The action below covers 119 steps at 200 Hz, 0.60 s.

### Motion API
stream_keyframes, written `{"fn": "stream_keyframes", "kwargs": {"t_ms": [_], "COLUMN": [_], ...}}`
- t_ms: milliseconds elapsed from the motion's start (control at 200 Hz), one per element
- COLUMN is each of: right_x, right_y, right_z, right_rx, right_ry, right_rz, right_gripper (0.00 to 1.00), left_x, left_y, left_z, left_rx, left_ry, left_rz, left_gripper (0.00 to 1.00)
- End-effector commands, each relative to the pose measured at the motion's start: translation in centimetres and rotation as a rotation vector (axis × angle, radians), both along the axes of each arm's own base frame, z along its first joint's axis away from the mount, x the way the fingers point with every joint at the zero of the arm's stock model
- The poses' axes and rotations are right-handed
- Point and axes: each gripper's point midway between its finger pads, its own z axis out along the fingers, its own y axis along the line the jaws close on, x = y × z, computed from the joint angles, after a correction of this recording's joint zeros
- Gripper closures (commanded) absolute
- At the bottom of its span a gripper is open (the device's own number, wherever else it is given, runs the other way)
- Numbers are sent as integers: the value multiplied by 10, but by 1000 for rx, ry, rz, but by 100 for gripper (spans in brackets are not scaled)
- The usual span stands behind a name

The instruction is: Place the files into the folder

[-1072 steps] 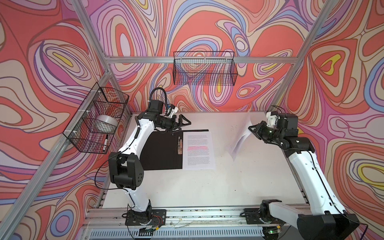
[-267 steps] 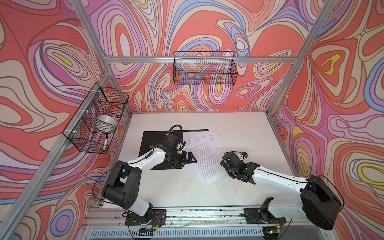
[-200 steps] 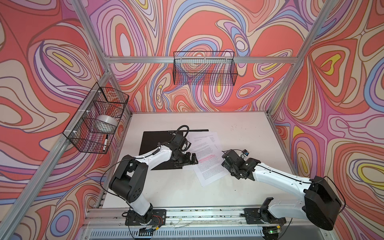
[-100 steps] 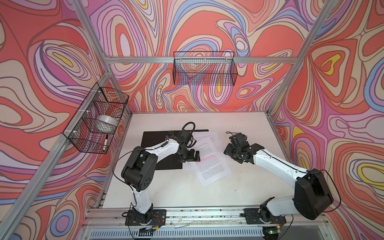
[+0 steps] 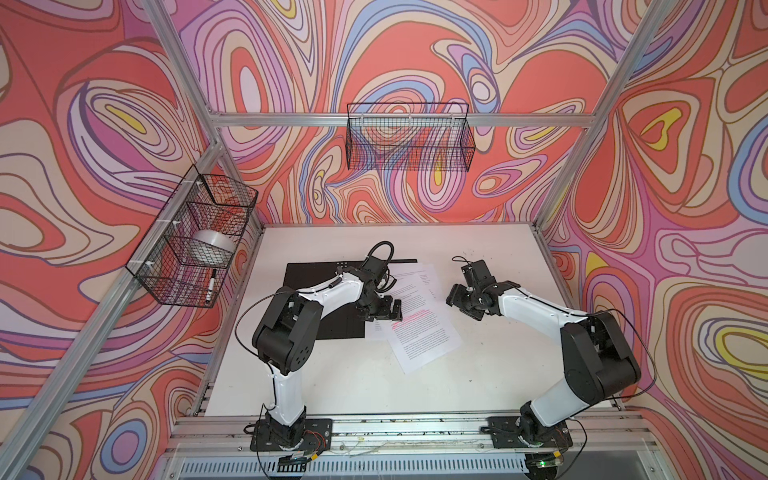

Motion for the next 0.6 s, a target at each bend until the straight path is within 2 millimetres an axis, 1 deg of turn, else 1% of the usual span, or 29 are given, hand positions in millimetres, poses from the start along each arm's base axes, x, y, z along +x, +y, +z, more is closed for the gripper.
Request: {"fn": "stream_keyframes", "kwargs": {"t_ms": [0, 80, 190, 366, 431, 516, 591], "right_x": [11, 14, 15, 11, 10, 10, 7], "right_y": [15, 20, 22, 19, 17, 15, 15], "right_z": [-2, -3, -7, -11, -12, -12, -10], "right_rx": [71, 117, 122, 101, 93, 80, 76], "right_ry": [-26, -38, -27, -9, -3, -3, 17], "right_rz": [48, 42, 44, 51, 50, 52, 61], "right_gripper": [27, 26, 27, 27, 27, 27, 27], "left_x": [9, 15, 23, 37, 42, 40, 28], "left_y": [-2, -5, -11, -17, -18, -12, 3], "left_z": [-2, -1, 0, 2, 7, 20, 29], "left_rx": [17, 14, 1, -10, -5, 12, 59], "left_ry": [-21, -30, -43, -74, -92, -92, -81], "left_rz": [-7, -8, -4, -8, -14, -2, 26], "left_gripper": [0, 0, 0, 0, 0, 0, 0]}}
